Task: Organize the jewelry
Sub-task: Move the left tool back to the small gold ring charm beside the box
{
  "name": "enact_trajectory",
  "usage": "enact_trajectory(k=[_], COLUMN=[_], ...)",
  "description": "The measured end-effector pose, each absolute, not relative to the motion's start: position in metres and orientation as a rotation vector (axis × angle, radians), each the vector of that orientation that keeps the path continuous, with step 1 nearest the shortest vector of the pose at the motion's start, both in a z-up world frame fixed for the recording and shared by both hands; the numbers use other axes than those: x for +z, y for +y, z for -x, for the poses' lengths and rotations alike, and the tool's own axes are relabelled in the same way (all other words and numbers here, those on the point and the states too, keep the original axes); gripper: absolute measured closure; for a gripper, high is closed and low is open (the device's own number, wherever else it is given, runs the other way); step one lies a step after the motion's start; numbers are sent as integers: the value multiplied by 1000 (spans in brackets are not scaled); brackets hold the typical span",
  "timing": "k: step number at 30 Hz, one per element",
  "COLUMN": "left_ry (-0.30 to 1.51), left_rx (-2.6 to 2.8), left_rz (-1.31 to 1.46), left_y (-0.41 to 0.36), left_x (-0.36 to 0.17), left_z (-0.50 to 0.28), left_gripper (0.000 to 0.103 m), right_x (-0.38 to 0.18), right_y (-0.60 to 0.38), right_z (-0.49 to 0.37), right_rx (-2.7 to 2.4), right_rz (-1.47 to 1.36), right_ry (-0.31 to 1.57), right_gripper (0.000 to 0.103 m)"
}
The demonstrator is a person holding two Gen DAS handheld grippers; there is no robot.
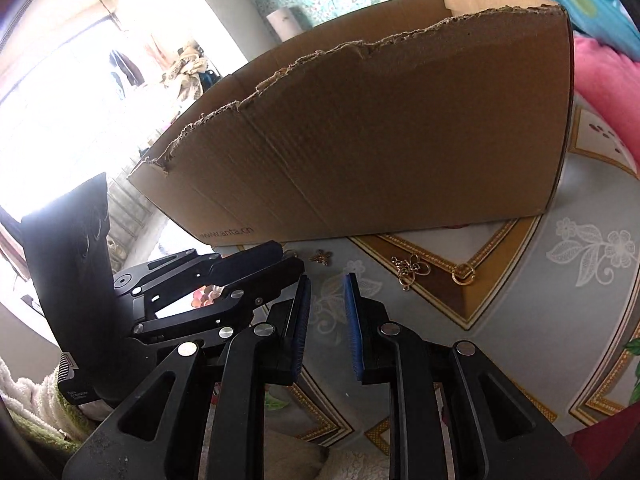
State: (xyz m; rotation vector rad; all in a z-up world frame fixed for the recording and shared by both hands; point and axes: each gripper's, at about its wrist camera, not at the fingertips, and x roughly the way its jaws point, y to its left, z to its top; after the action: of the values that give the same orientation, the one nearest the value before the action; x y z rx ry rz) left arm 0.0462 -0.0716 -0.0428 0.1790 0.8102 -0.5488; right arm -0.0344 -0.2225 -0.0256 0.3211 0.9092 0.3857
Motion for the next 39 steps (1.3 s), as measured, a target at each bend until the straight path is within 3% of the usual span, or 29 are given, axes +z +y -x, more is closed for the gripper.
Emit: enact_trajectory(k=[4, 19, 24, 39], left_ry=[796, 771, 773, 801], left_rx=[-537, -503, -501, -516], left_rz=[-208, -272, -261, -250], left_y=[-74, -86, -83, -62], left_x=[-43, -44, -44, -43], left_z=[-47, -46, -44, -16], left_gripper=[87, 92, 101, 101], right_x=[-26, -26, -17, -5], right_y=[-224, -237, -237, -225], right_z=[35, 43, 50, 51], right_rx=[391, 389, 378, 388], right_rz=[-332, -348, -318, -260], right_ry=[910, 892, 867, 862], right_gripper=[84, 84, 84, 84])
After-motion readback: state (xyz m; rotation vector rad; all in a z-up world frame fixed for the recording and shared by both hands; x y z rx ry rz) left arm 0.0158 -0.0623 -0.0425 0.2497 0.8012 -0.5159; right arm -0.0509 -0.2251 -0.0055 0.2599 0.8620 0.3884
